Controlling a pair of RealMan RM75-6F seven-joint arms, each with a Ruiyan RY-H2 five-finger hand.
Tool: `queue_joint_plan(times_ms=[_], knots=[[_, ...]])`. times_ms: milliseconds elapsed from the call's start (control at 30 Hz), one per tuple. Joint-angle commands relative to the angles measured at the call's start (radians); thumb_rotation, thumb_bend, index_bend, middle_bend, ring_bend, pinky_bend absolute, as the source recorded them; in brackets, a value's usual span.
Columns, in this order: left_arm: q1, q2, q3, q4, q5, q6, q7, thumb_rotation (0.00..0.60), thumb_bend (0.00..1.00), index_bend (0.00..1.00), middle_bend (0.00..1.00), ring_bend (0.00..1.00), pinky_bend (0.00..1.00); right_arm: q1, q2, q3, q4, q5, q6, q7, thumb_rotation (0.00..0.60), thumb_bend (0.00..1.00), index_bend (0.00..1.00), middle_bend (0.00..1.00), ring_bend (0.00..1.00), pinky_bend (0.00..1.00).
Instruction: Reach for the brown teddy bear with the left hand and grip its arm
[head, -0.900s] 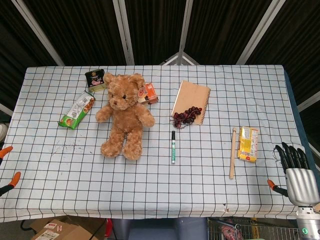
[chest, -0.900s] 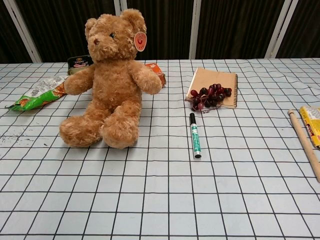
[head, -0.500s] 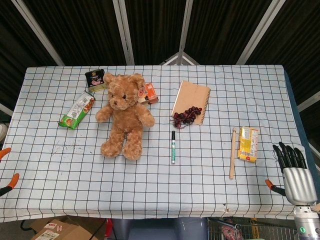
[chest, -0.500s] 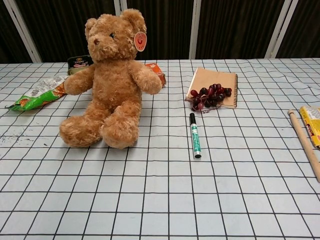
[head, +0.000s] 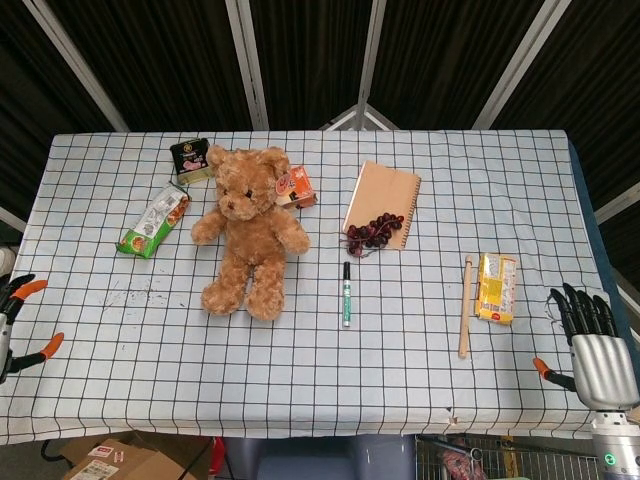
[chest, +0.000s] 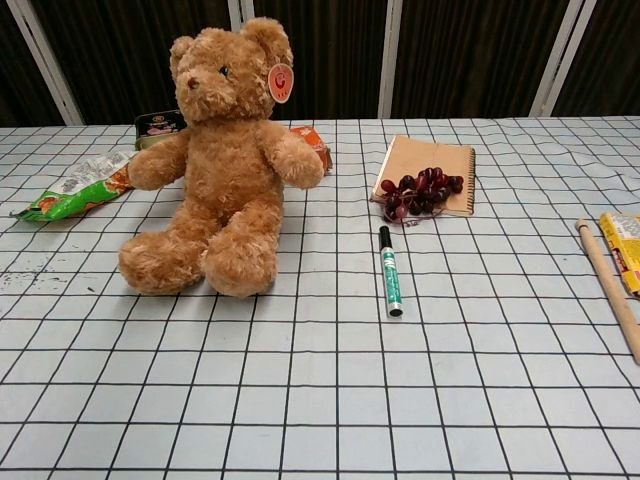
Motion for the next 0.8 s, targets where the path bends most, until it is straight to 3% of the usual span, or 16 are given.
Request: queue_joint_plan(times_ms=[33, 267, 433, 800], knots=[[-0.155, 0.045, -0.093, 0.015, -0.166, -0.305, -0.281, 0.600, 0.33, 0.21, 0.12, 0.00, 0.00, 0.000, -0.001, 0.000, 0.002, 0.003, -0.001, -0.002, 0.600, 0.17, 0.02, 0.00, 0.01, 0.00], [-0.320, -0.049, -0.184, 0.135, -0.356, -0.532, -0.370, 0.600, 0.28, 0.21, 0.12, 0.00, 0.00, 0.004, -0.005, 0.007, 0.016, 0.033, -0.019, -0.003, 0.600, 0.17, 0.02, 0.00, 0.01, 0.00], [-0.395, -0.146, -0.231, 0.231, -0.454, -0.610, -0.421, 0.600, 0.26, 0.21, 0.12, 0.00, 0.00, 0.006, -0.008, 0.011, 0.028, 0.052, -0.030, 0.000, 0.600, 0.17, 0.02, 0.00, 0.01, 0.00], [-0.511, -0.362, -0.275, 0.525, -0.533, -0.748, -0.499, 0.600, 0.25, 0.21, 0.14, 0.00, 0.00, 0.015, -0.015, 0.021, 0.048, 0.089, -0.059, -0.002, 0.600, 0.17, 0.02, 0.00, 0.01, 0.00]])
